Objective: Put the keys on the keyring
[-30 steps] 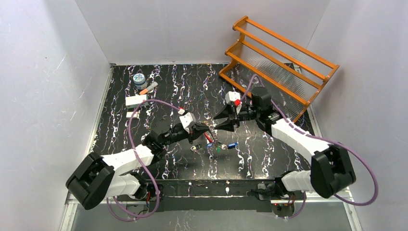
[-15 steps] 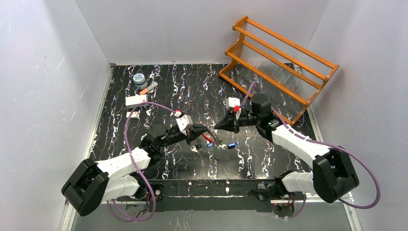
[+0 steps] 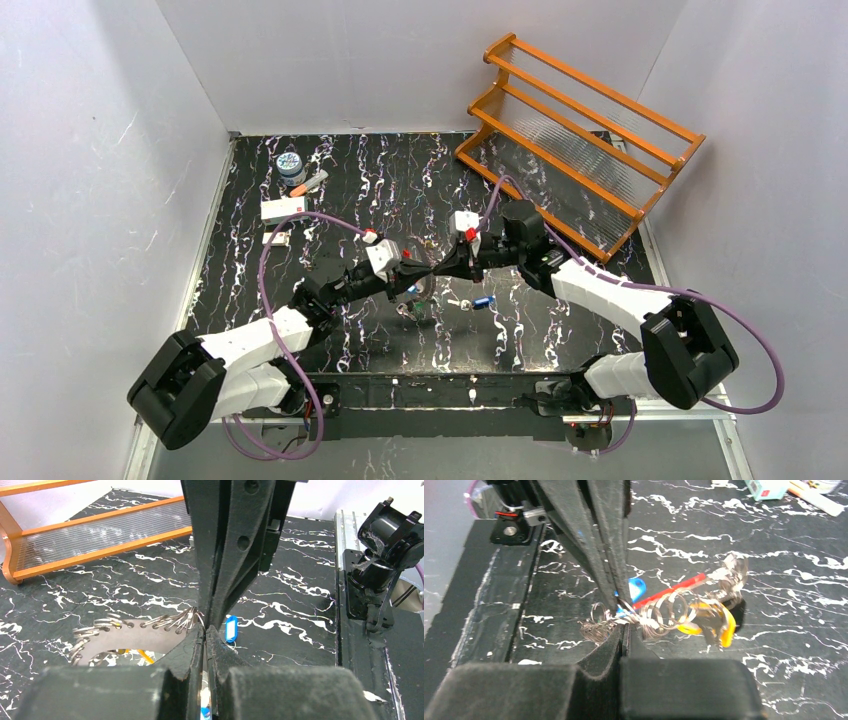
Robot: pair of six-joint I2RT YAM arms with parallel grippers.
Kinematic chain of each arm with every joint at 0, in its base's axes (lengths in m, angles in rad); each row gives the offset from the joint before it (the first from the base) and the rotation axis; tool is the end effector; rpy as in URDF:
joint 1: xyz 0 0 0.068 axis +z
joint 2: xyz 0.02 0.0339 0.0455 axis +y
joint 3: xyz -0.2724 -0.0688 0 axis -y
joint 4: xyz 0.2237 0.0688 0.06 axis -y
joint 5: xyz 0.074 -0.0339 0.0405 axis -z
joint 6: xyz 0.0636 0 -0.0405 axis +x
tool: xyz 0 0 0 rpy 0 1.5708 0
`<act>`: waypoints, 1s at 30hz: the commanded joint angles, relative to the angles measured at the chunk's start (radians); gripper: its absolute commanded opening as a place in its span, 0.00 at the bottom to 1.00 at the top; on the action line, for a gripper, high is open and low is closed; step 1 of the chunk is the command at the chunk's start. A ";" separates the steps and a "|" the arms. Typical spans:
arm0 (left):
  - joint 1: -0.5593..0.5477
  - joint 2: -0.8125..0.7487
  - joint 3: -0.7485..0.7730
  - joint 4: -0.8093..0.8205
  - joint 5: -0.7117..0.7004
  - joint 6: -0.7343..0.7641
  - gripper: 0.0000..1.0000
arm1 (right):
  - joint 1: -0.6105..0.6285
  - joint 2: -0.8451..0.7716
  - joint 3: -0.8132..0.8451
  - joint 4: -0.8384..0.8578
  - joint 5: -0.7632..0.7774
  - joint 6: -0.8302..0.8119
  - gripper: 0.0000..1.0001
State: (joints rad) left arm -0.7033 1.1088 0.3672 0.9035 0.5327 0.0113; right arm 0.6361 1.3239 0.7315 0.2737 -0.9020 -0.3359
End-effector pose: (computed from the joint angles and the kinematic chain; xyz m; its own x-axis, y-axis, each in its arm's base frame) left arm 0.1554 -0.1741 0.2712 0.1336 -0.1005 -0.9859 0.9380 0.3340 0.0930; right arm 0.1958 0.2066 0.2670 0.0810 -0.1943 -0.9776 -0.9967 -0.0083 -0.0809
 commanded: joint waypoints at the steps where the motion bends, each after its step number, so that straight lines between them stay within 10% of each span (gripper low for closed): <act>1: -0.005 -0.046 0.004 0.054 0.038 0.001 0.00 | 0.002 -0.003 0.050 0.043 0.126 -0.026 0.01; 22: -0.005 -0.070 -0.021 0.054 0.021 0.009 0.00 | -0.002 -0.091 -0.027 0.170 0.135 -0.008 0.01; 30: -0.005 -0.065 -0.027 0.054 -0.001 -0.045 0.00 | -0.040 -0.153 -0.102 0.177 0.157 -0.006 0.34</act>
State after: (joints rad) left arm -0.7044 1.0653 0.3355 0.9081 0.5549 0.0017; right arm 0.6132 1.1992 0.6502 0.4088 -0.7540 -0.3431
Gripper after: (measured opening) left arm 0.014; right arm 0.311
